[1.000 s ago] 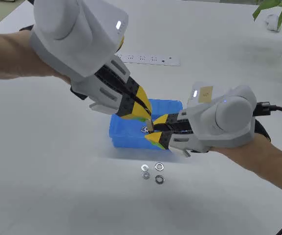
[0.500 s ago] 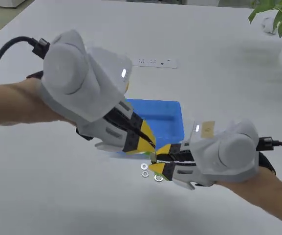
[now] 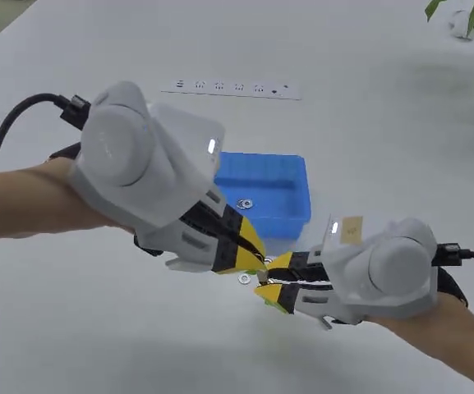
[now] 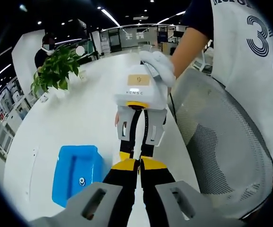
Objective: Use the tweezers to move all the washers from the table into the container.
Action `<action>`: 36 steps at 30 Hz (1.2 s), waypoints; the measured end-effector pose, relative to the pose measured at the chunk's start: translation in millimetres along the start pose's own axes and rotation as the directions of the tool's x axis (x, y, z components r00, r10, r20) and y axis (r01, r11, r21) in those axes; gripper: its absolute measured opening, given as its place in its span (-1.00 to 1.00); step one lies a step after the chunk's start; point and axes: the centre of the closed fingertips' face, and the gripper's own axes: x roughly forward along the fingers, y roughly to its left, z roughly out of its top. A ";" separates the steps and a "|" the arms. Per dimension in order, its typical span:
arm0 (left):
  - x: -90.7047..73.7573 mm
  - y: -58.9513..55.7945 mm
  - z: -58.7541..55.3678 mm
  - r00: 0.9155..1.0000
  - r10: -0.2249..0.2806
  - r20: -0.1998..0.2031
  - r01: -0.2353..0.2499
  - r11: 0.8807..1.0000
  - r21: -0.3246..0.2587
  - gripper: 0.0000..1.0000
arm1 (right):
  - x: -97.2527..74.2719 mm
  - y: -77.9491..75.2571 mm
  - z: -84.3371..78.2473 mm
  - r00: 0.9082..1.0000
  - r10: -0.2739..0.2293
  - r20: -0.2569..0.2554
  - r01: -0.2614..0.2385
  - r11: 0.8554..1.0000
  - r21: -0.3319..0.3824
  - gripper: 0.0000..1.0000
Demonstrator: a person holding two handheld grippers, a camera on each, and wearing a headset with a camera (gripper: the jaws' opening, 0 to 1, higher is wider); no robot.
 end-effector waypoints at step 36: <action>13.3 8.9 -6.5 0.999 -0.043 -0.015 0.041 0.997 -0.065 -0.87 | 7.2 -4.8 -10.1 1.000 0.023 0.001 -0.023 0.996 0.083 -0.75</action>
